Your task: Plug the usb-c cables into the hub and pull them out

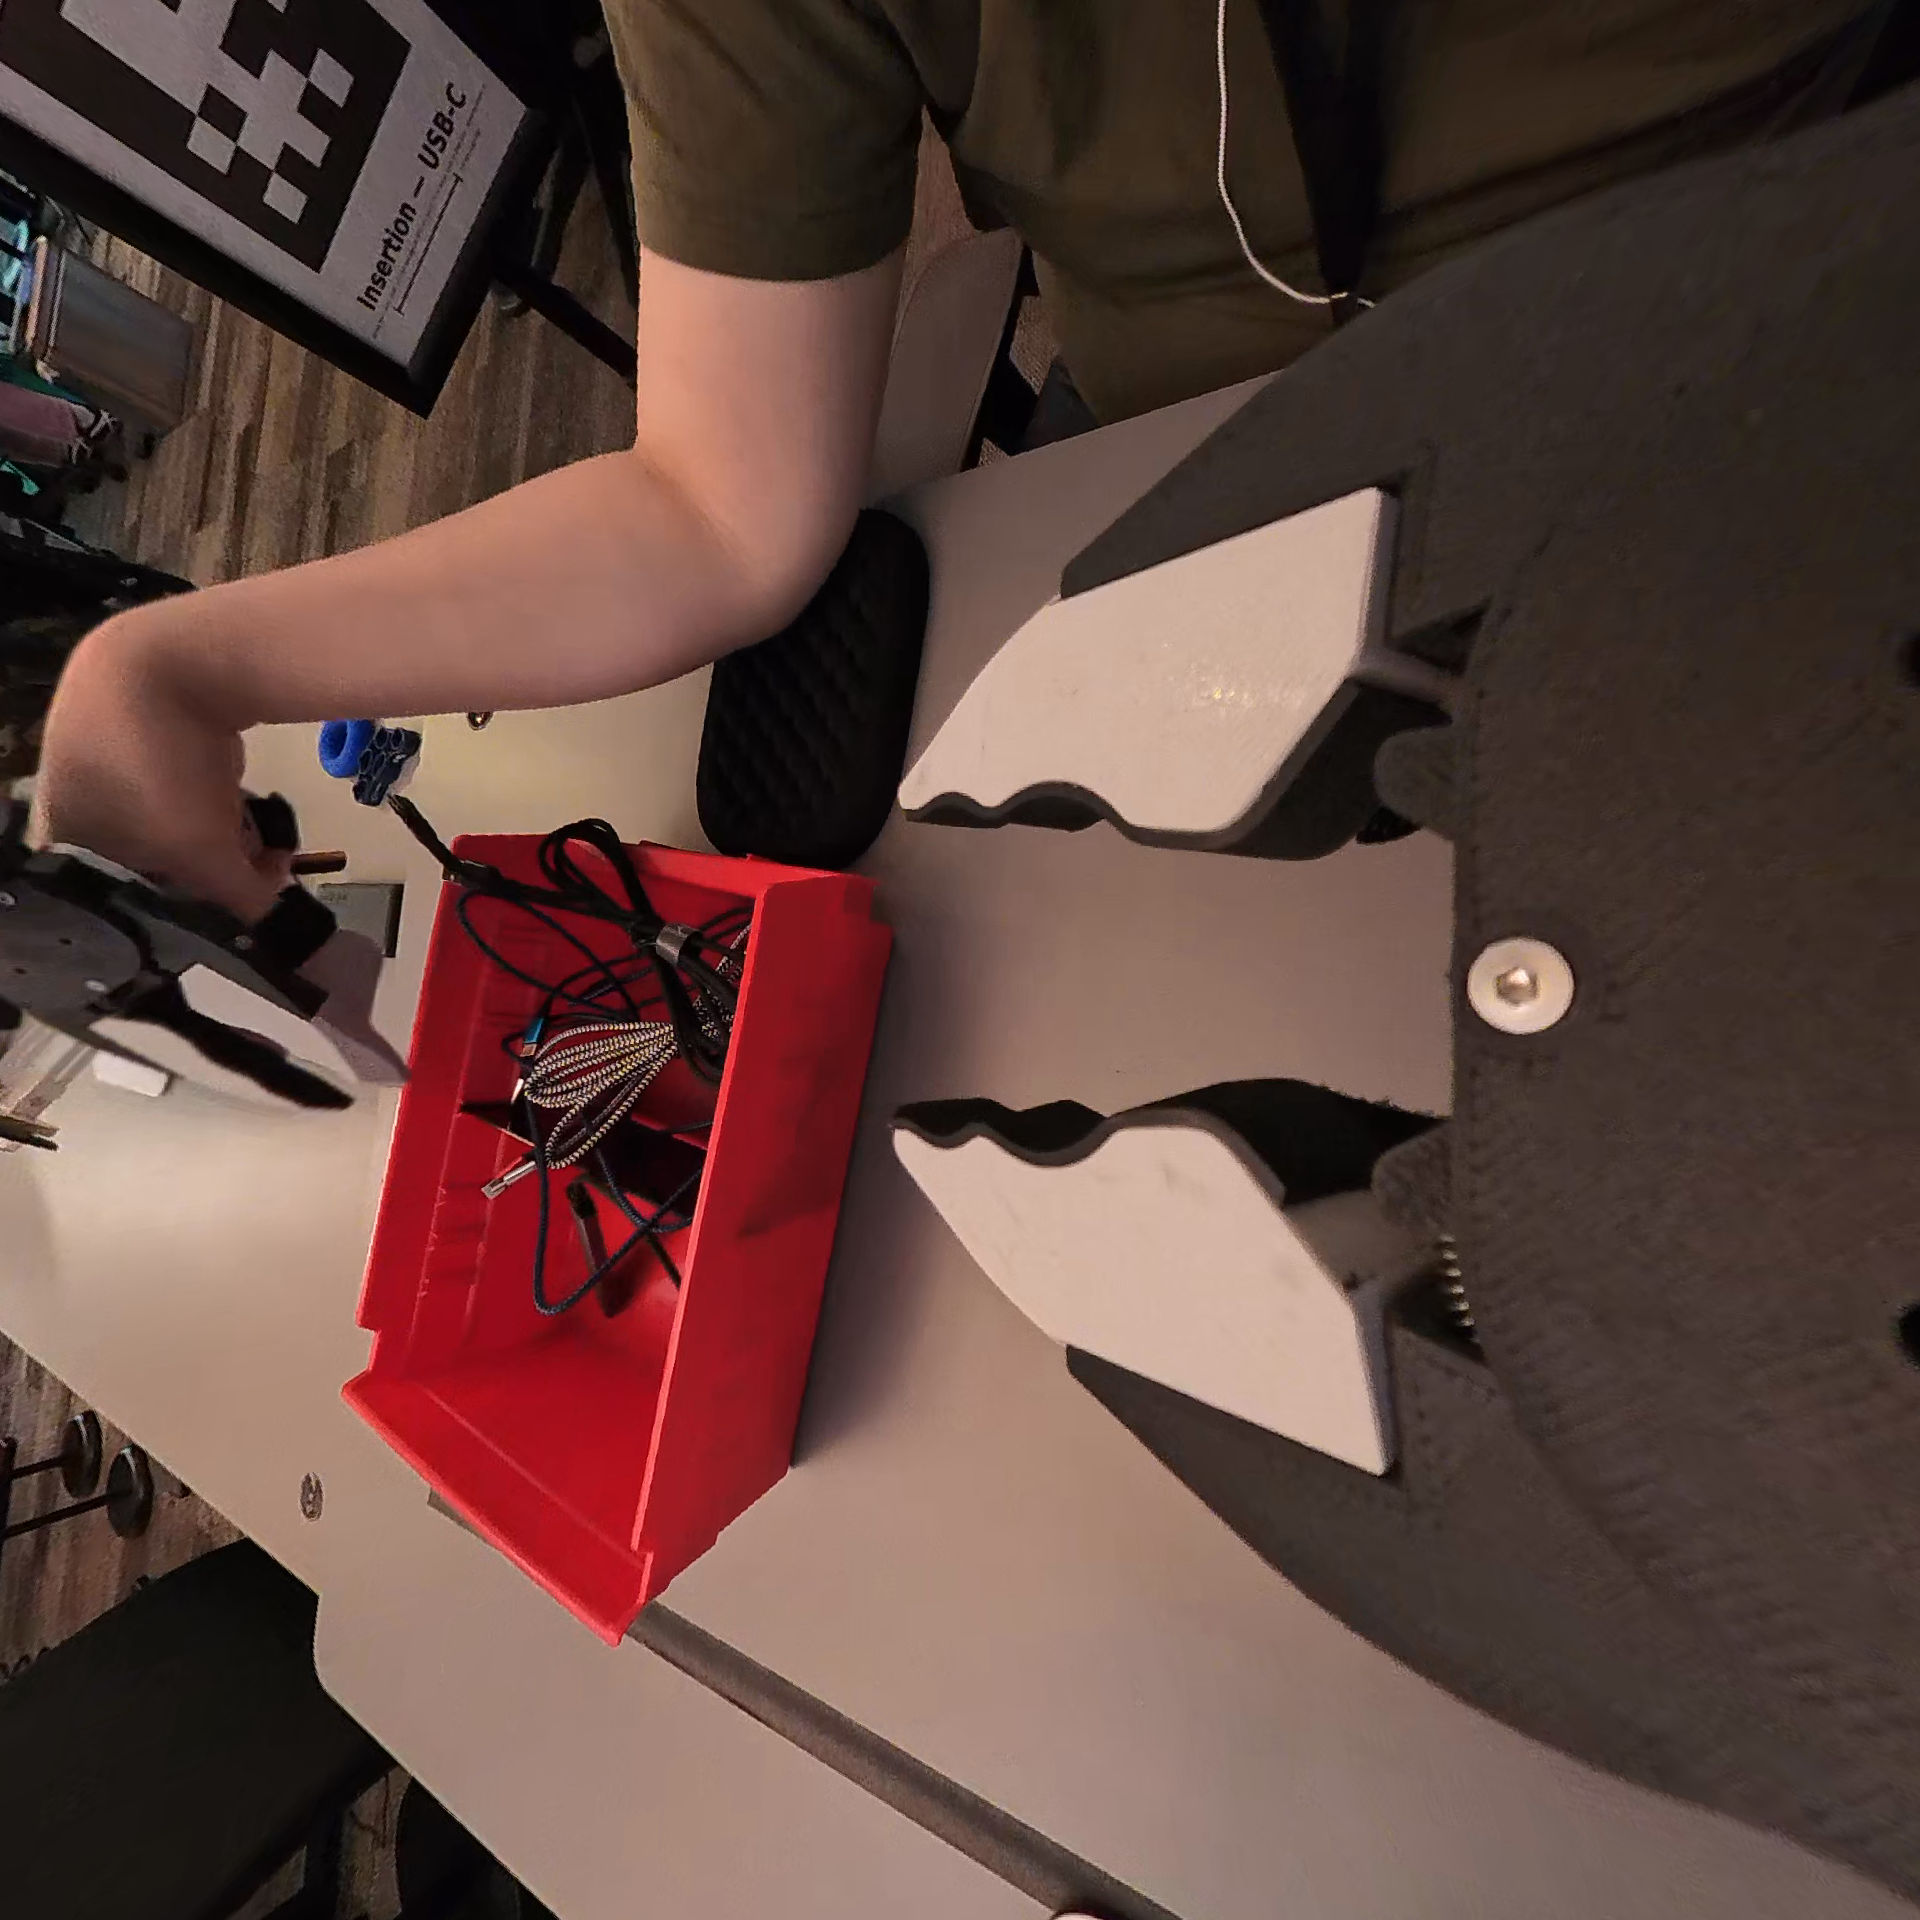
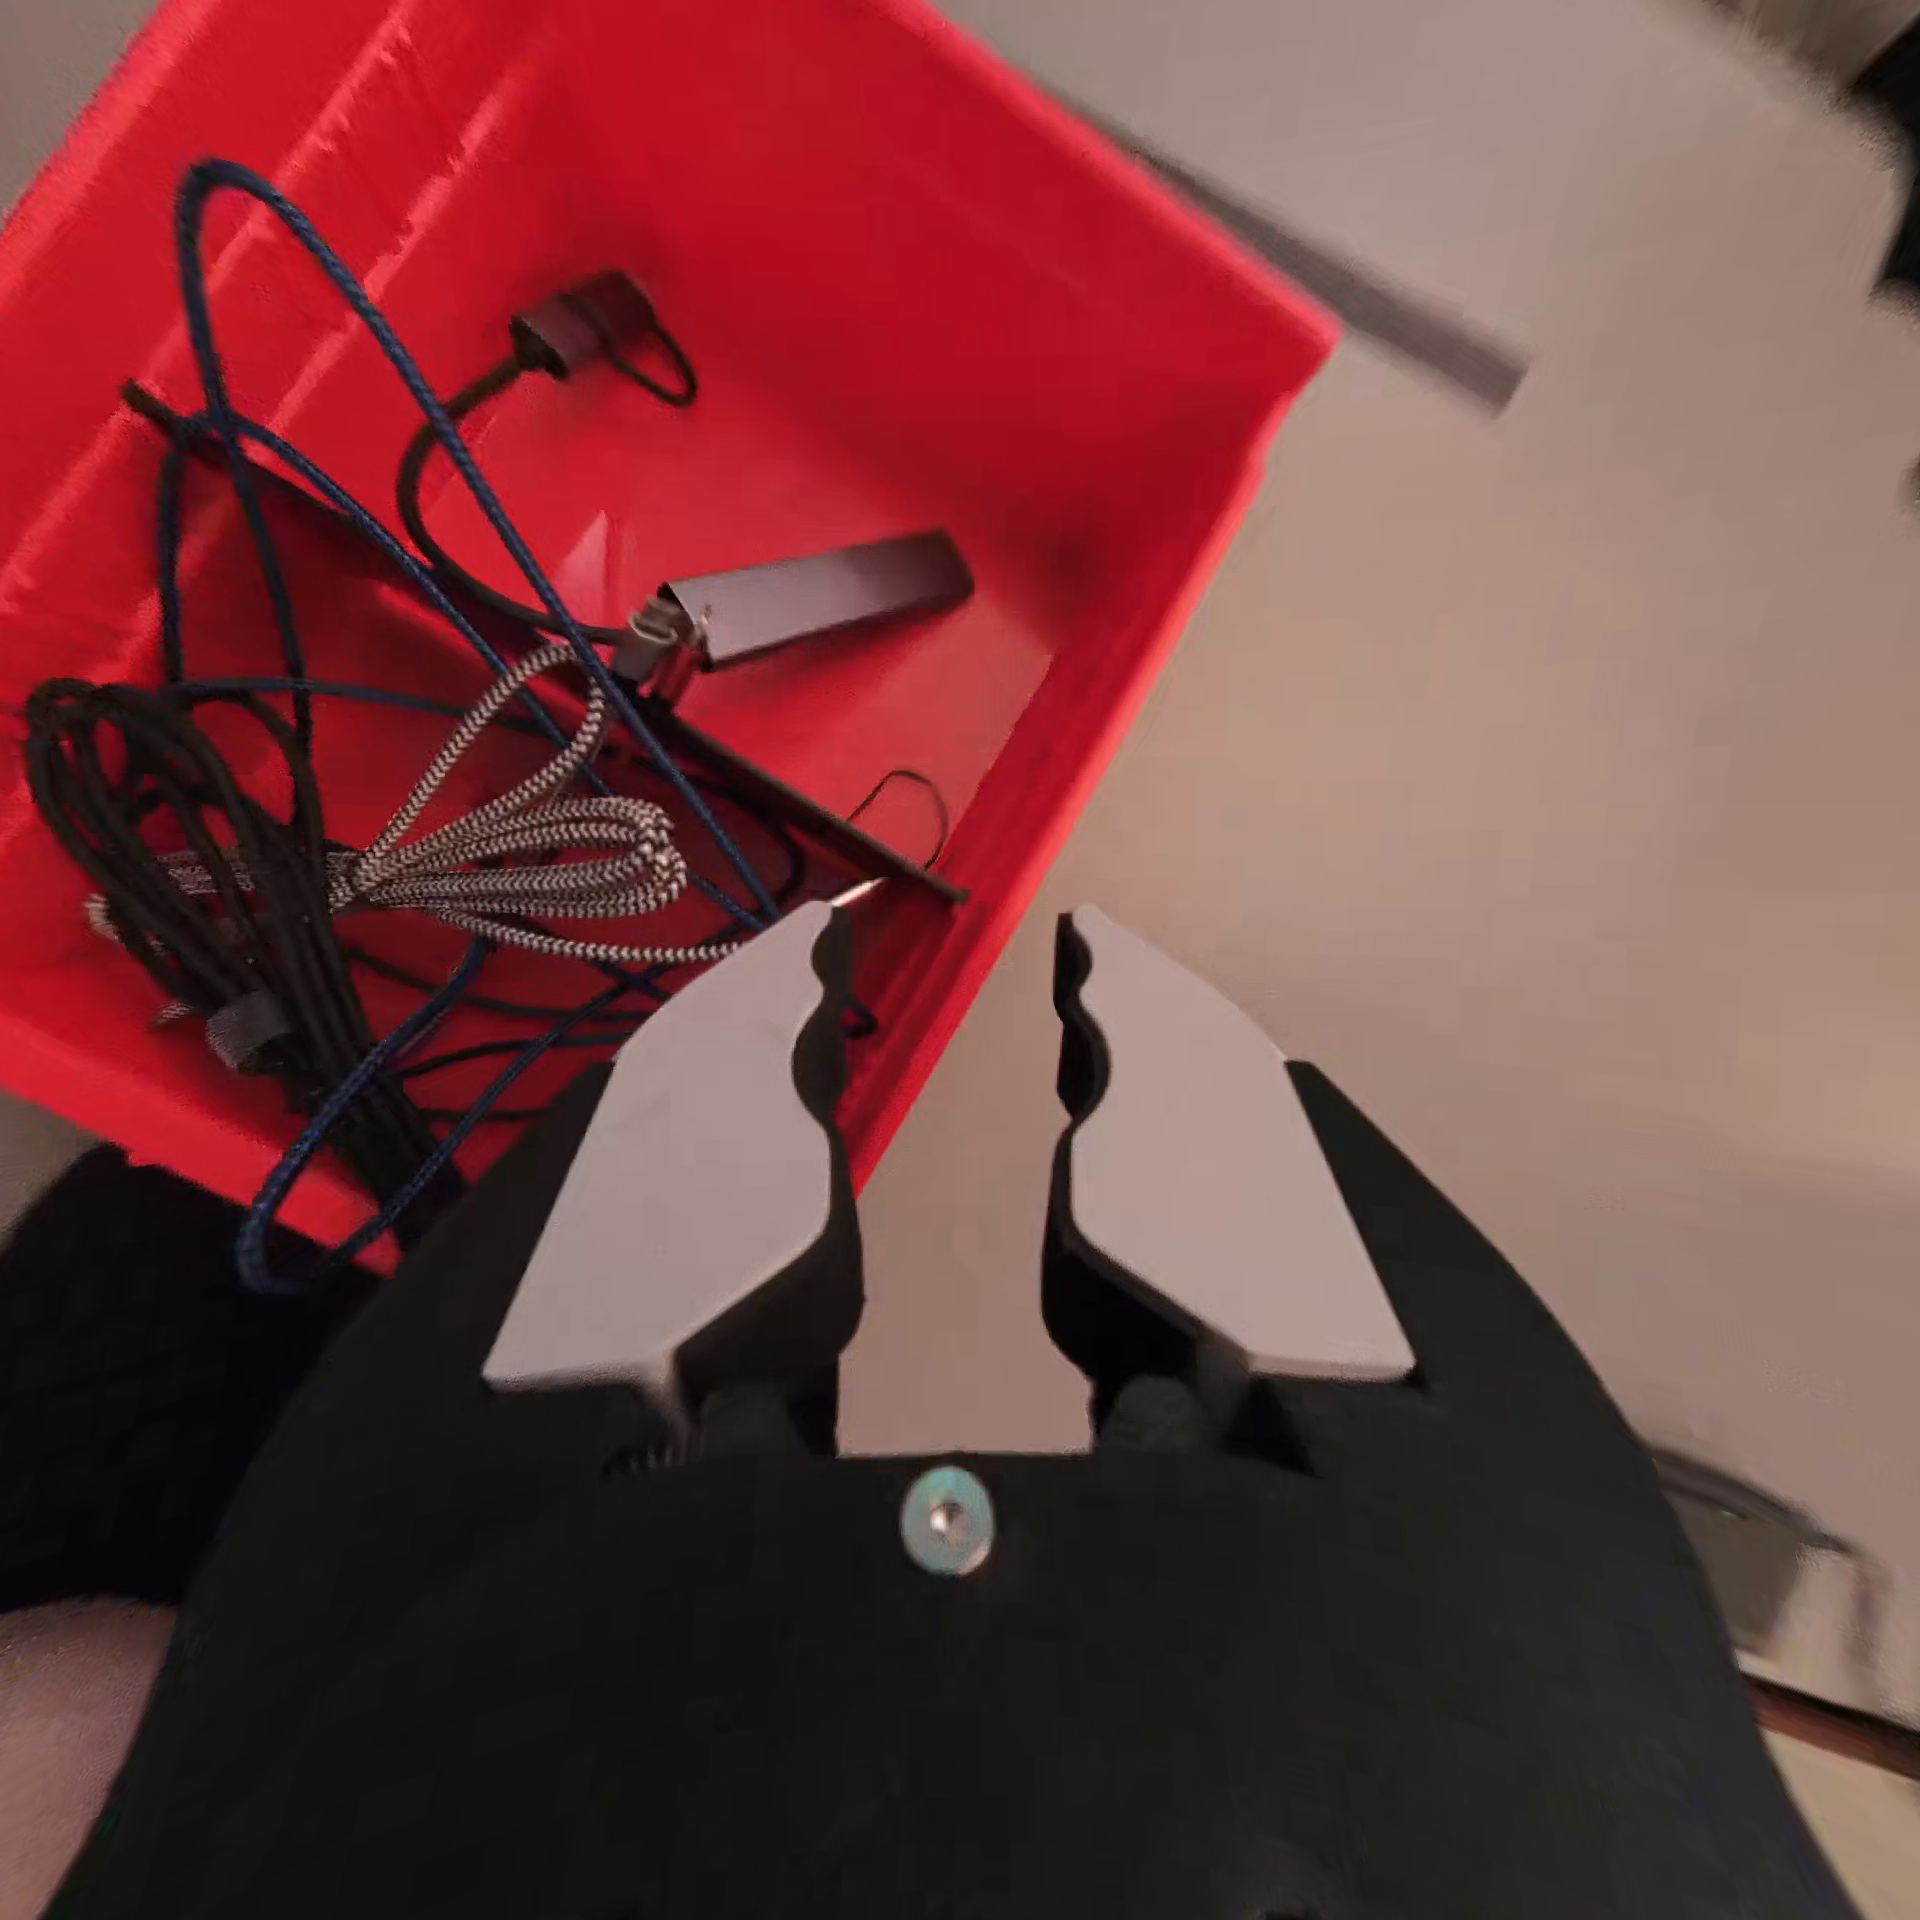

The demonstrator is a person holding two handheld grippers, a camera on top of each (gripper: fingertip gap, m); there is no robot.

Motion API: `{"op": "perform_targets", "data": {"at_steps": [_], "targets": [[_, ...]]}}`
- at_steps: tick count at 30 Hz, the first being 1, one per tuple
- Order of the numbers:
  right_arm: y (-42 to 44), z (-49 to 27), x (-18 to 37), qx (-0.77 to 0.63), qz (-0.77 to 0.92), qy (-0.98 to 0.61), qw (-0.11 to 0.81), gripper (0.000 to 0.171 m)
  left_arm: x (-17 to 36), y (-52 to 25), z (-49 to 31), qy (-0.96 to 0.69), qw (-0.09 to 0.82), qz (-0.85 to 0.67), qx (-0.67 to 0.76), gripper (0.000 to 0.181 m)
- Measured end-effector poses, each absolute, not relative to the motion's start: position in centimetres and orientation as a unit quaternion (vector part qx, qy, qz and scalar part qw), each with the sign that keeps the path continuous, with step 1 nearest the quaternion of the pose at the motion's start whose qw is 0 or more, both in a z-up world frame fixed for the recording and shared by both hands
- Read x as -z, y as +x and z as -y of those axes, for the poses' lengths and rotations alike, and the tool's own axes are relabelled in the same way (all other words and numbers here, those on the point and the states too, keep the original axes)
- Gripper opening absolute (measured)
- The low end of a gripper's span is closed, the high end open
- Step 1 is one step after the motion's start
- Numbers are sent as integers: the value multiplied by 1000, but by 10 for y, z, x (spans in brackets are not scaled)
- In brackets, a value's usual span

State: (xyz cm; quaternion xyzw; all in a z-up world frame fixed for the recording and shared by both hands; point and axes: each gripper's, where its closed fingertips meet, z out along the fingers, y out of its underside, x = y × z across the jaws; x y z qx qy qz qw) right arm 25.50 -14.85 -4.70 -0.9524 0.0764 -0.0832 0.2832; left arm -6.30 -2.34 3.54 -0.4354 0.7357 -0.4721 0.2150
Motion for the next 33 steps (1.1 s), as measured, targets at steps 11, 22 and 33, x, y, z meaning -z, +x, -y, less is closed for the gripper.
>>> {"op": "perform_targets", "data": {"at_steps": [11, 22, 33], "targets": [[266, 144, 99, -131, -286, -920, 233, 9, -33, -63, 19, -445, 217, -735, 463, 49], [307, 170, 100, -110, -403, -866, 274, 8, -83, -100, -67, -513, 331, -671, 420, 47], [323, 170, 99, -65, -377, -878, 289, 8, -45, -236, -207, -724, 315, -556, 260, 57]]}}
